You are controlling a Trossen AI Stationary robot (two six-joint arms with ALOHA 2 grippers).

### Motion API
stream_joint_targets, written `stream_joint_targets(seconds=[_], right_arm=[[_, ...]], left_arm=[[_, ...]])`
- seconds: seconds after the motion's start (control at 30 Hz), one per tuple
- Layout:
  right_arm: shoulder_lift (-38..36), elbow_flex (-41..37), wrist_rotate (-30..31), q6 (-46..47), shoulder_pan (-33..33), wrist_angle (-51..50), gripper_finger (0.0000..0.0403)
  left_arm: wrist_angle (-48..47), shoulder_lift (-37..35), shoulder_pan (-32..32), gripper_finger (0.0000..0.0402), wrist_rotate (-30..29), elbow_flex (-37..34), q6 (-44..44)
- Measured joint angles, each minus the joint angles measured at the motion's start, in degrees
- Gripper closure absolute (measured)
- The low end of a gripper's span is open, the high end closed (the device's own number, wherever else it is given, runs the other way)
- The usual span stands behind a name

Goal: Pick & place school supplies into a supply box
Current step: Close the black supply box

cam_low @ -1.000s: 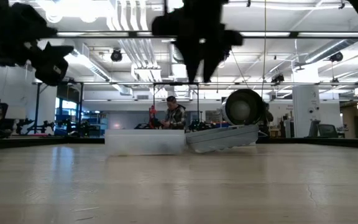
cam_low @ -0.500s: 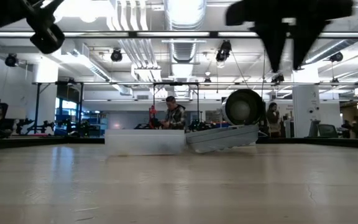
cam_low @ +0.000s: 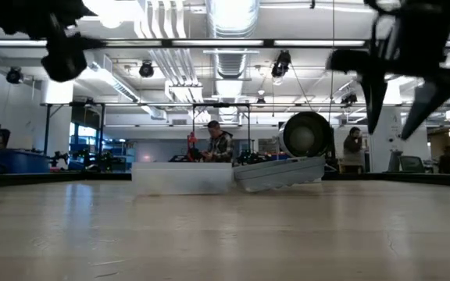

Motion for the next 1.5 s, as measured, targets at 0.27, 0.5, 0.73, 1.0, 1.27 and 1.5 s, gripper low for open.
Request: stream_joint_targets(seconds=[0.27, 0.5, 0.73, 1.0, 1.27, 1.5], right_arm=[[-5.89, -13.79, 3.84, 2.43, -4.23, 17.15, 0.0229], [-6.33, -17.33, 4.58, 1.27, -9.54, 17.16, 0.0243], [-4.44, -20.23, 4.17, -9.57, -15.68, 29.96, 0.0256], [1.08, -19.33, -1.08, -19.47, -22.36, 36.96, 0.0269], [4.72, -17.98, -4.27, -29.73, -25.58, 47.28, 0.0280], [4.49, -17.54, -6.44, -33.56, -25.76, 51.06, 0.0289]], left_arm=[[-21.57, 18.38, -0.11, 0.0240, 0.42, 7.99, 0.23], [-14.96, 25.75, -0.09, 0.0281, 0.29, 3.32, -1.59], [-6.43, 29.60, 0.50, 0.0303, -0.56, -0.45, -2.64], [-4.40, 35.97, 2.10, 0.0305, -0.60, -1.13, -2.62], [1.19, 42.09, 3.15, 0.0305, -0.60, -0.65, -2.62], [3.64, 43.81, 3.17, 0.0305, -0.58, -0.56, -2.62]])
